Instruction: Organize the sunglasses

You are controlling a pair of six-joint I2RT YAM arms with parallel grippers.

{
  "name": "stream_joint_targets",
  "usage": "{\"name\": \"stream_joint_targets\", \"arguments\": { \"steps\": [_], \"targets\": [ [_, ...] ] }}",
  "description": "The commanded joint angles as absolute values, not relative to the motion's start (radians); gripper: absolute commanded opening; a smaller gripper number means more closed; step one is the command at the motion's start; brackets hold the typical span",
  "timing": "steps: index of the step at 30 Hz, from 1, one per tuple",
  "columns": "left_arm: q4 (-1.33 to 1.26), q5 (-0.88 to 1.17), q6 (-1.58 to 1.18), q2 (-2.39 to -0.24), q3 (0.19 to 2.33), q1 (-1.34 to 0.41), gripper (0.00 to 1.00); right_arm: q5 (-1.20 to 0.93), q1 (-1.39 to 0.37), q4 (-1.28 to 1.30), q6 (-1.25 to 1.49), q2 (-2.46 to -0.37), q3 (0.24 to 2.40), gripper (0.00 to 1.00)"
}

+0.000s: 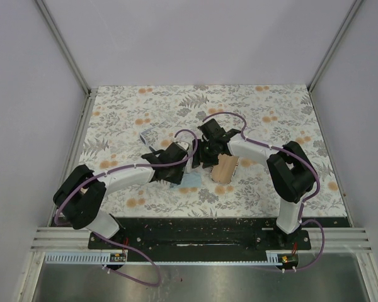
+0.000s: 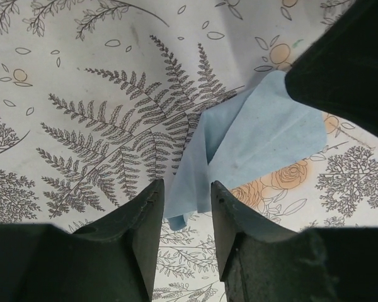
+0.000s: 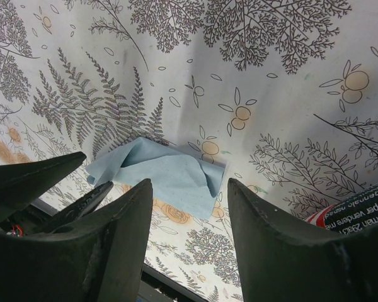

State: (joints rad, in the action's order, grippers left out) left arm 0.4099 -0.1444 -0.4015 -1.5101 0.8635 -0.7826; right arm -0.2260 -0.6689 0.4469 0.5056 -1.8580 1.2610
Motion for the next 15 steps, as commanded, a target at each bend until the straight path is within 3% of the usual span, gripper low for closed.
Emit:
{"name": "stream_joint_targets", "arguments": {
  "steps": [1, 5, 8, 15],
  "targets": [
    [0.426, -0.13, -0.437, -1.54, 0.894, -0.755, 0.38, -0.224, -0.666, 0.448, 0.505, -1.821, 1.261, 0.59],
    [0.443, -0.127, -0.443, -1.555, 0.902, -0.736, 0.22, -0.225, -0.664, 0.448, 0.505, -1.822, 1.262, 0.59],
    [0.449, -0.1, -0.439, -1.554, 0.91, -0.735, 0.01, -0.227, -0.666, 0.448, 0.505, -1.825, 1.264, 0.59],
    [0.456, -0.04, -0.423, -1.529, 0.919, -0.723, 0.0, -0.232, -0.666, 0.449, 0.503, -1.829, 1.267, 0.58]
  ]
}}
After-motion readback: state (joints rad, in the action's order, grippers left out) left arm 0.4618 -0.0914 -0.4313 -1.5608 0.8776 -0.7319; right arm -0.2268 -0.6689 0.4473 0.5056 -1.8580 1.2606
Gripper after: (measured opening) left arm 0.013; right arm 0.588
